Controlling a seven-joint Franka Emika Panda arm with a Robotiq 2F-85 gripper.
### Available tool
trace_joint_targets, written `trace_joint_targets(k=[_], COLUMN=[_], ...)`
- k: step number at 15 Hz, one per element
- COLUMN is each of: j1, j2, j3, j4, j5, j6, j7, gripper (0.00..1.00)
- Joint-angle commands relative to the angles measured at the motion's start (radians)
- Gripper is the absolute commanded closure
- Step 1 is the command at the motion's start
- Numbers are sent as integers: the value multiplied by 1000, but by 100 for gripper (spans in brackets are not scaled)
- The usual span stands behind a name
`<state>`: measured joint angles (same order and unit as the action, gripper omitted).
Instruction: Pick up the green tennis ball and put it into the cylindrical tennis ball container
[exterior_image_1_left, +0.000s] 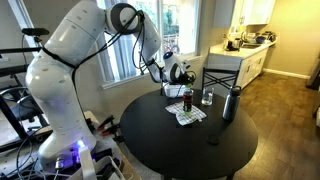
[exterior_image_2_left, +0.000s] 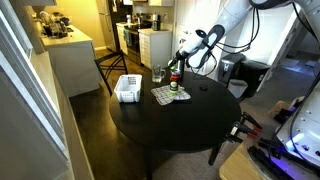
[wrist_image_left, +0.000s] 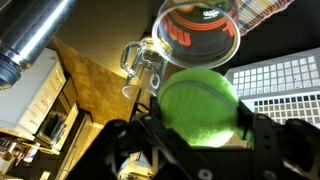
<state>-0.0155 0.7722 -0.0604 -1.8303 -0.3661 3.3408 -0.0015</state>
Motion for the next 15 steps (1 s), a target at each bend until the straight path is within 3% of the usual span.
trace_joint_targets(k=[1, 8, 15], j1=[-16, -18, -6], j2=[-45, -62, -76], j3=[24, 42, 10], j4=[-37, -43, -49], j5=[51, 52, 61], j6=[-49, -103, -160], j7=[-73, -92, -92], gripper=[56, 56, 56])
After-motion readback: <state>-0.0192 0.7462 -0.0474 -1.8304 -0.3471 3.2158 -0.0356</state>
